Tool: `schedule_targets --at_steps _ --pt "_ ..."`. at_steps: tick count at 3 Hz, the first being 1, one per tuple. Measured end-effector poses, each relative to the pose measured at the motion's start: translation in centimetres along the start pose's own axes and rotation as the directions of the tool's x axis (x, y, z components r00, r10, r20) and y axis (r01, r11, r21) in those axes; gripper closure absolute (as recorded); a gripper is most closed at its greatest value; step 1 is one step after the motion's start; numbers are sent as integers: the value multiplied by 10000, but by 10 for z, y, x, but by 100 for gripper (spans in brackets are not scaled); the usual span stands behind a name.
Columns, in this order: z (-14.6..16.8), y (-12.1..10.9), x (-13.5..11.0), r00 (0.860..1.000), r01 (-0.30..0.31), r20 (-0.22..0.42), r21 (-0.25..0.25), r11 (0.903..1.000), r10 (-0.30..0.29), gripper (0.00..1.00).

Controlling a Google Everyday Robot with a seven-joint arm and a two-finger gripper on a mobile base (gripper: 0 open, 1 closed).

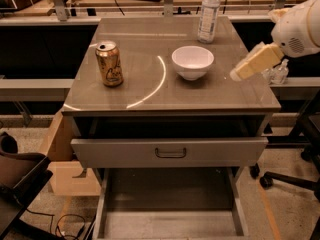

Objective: Knock blue plastic bottle over

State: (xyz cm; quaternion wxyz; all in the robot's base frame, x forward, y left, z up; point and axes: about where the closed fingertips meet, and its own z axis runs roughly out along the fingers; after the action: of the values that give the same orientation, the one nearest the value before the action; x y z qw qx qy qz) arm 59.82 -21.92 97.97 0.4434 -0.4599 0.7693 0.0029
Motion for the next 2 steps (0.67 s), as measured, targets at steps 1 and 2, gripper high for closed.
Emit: schedule_targets --at_steps 1,2 --pt "30 -22 -15 9859 -829 1508 662 9944 722 0" --pt "49 -46 -26 9502 -1781 2820 1428 9736 1325 0"
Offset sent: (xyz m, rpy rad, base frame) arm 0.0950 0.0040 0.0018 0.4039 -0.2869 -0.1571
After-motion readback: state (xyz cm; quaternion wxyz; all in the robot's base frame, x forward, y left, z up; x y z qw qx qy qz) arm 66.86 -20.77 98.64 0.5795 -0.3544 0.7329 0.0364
